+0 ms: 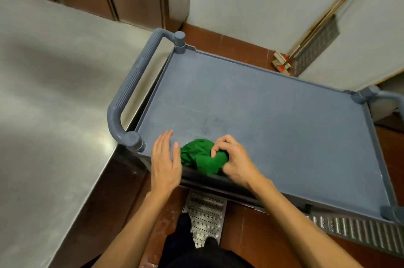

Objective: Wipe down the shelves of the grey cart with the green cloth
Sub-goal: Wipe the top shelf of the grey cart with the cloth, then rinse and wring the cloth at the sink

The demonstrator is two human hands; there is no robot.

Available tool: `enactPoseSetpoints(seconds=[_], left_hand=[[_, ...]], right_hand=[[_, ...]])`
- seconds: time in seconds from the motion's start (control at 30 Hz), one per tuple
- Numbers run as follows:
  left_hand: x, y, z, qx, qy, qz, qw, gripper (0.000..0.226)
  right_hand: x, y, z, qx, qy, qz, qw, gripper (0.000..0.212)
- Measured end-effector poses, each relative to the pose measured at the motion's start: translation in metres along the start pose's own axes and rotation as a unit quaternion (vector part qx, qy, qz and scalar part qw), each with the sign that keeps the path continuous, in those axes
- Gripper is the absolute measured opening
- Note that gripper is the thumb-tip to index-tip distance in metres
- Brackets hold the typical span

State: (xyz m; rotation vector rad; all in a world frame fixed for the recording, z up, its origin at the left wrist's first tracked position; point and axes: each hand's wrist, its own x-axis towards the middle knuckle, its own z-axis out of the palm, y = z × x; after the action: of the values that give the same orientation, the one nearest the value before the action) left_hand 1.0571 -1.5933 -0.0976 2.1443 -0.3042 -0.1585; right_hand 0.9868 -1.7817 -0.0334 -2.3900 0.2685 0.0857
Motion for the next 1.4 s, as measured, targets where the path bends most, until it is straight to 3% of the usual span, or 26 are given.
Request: enactPoseSetpoints(seconds=[0.1,0.2,0.33,0.57,0.63,0.73,0.87,1.1,1.2,1.27,1.4], left_hand=[[-0.026,0.019,0.001,-0.056,0.002,-0.027,0.998,0.057],[-0.040,0.046,0.003,-0.196,-0.003,-0.125,0.973,0.049],[-0.067,0.087,-0.007,-0.486,-0.008,-0.251,0.837,0.059],[-0.163,0.118,-0.054,-0.638,-0.001,-0.257,0.726,0.074],[-0.190,0.122,-0.071,-0.655,0.009,-0.248,0.714,0.078],[-0.229,0.126,-0.101,-0.660,0.035,-0.233,0.713,0.074],[-0.280,0.119,-0.146,-0.637,0.111,-0.215,0.732,0.055],[-0.394,0.075,-0.238,-0.587,0.266,-0.232,0.728,0.027],[-0.443,0.057,-0.280,-0.595,0.326,-0.224,0.700,0.022],[-0.477,0.045,-0.308,-0.603,0.360,-0.204,0.682,0.021],[-0.548,0.022,-0.358,-0.617,0.419,-0.182,0.640,0.024]], right_hand=[[-0.016,-0.009,-0.014,0.065,0.035,-0.021,0.997,0.048],[-0.037,-0.028,-0.028,0.159,0.081,-0.055,0.982,0.047],[-0.070,-0.049,-0.050,0.217,0.077,-0.124,0.965,0.046],[-0.131,-0.088,-0.047,0.284,0.012,-0.202,0.937,0.049],[-0.148,-0.105,-0.039,0.291,-0.021,-0.213,0.932,0.047],[-0.175,-0.134,-0.027,0.275,-0.078,-0.239,0.928,0.059],[-0.213,-0.177,-0.005,0.216,-0.153,-0.312,0.913,0.064],[-0.288,-0.259,0.074,0.200,-0.241,-0.378,0.871,0.074],[-0.325,-0.290,0.119,0.236,-0.266,-0.343,0.869,0.078],[-0.351,-0.307,0.150,0.311,-0.317,-0.299,0.845,0.079],[-0.410,-0.356,0.212,0.468,-0.369,-0.124,0.793,0.066]])
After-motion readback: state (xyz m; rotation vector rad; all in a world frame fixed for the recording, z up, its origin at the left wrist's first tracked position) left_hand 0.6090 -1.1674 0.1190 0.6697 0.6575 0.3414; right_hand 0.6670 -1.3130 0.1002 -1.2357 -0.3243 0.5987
